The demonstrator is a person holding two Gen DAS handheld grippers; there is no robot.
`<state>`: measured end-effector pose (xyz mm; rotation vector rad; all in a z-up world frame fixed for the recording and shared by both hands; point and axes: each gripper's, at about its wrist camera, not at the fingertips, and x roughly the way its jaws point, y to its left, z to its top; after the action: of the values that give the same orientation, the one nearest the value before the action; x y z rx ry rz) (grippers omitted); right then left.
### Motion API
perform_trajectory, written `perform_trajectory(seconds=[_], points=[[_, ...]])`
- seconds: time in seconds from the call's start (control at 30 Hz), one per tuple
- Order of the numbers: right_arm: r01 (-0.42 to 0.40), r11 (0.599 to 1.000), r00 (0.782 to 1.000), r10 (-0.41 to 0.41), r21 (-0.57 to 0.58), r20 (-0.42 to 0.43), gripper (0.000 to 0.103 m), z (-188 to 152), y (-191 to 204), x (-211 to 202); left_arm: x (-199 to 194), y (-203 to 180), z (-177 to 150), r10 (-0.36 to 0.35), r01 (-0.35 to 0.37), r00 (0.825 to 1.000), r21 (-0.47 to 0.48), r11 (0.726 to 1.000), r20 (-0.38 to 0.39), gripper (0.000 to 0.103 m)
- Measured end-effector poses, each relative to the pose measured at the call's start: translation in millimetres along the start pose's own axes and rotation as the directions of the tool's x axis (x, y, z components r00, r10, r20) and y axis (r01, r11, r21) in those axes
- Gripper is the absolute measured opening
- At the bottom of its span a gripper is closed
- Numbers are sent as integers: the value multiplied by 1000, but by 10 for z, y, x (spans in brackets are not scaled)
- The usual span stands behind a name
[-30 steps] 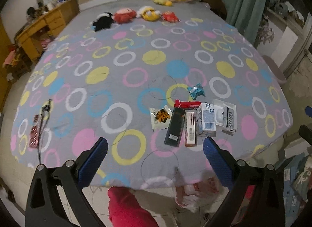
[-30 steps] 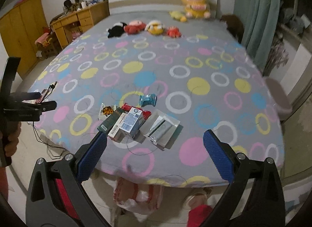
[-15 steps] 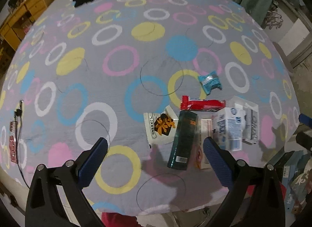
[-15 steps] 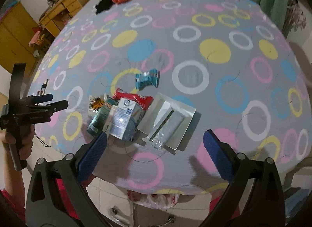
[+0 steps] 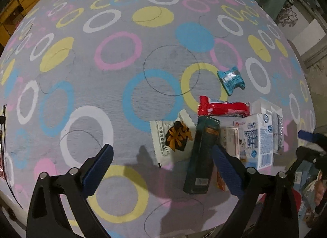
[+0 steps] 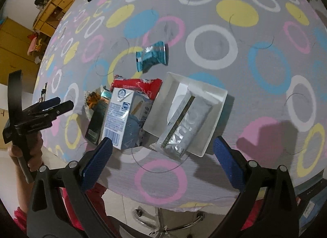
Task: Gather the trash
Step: 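Grasp the silver wrapper in the white tray with the right tool while the left tool grasps the orange-printed wrapper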
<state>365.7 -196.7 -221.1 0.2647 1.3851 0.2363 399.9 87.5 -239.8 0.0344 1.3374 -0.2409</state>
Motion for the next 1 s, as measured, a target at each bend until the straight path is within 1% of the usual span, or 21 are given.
perform_trajectory(seconds=[0.1, 0.13, 0.2, 0.27, 0.4, 0.57, 0.6, 0.67, 0.7, 0.73, 0.77, 0.87, 0.97, 1.0], points=[[-12, 1000, 1000, 12, 14, -18, 97, 15, -7, 91, 87, 49, 15, -24, 24, 1000, -29, 999, -8, 92], [-18, 1000, 1000, 18, 18, -25, 97, 22, -16, 116, 107, 58, 16, -24, 24, 1000, -30, 999, -10, 91], [-19, 1000, 999, 20, 23, -35, 97, 39, -27, 155, 147, 62, 30, -26, 25, 1000, -28, 999, -11, 87], [-24, 999, 999, 25, 31, -46, 97, 45, -46, 206, 193, 72, 47, -23, 23, 1000, -30, 999, -17, 86], [-31, 998, 998, 34, 46, -52, 96, 53, -63, 266, 267, 140, 71, -44, 43, 999, -63, 997, -22, 84], [-29, 998, 997, 33, 56, -63, 95, 48, -86, 329, 356, 179, 55, -37, 35, 998, -62, 997, -44, 76], [-34, 997, 997, 38, 63, -65, 93, 50, -96, 344, 370, 189, 52, -42, 39, 998, -64, 997, -46, 76], [-37, 997, 996, 42, 73, -75, 82, 44, -124, 378, 390, 214, 51, -56, 53, 997, -75, 996, -48, 74], [-33, 997, 996, 39, 75, -77, 80, 45, -125, 394, 398, 228, 53, -60, 56, 997, -81, 995, -48, 73], [-33, 996, 996, 40, 80, -80, 79, 42, -141, 412, 409, 240, 56, -62, 58, 997, -83, 995, -49, 69], [-35, 996, 996, 41, 83, -83, 76, 43, -154, 426, 424, 245, 59, -64, 59, 997, -84, 995, -53, 67], [-31, 996, 995, 39, 87, -87, 70, 42, -182, 447, 473, 271, 80, -72, 66, 995, -96, 993, -63, 64], [-33, 995, 995, 41, 91, -88, 68, 38, -196, 458, 506, 283, 94, -84, 76, 994, -104, 992, -68, 59], [-30, 996, 995, 38, 89, -88, 63, 38, -196, 458, 518, 282, 94, -90, 82, 993, -107, 991, -70, 59]])
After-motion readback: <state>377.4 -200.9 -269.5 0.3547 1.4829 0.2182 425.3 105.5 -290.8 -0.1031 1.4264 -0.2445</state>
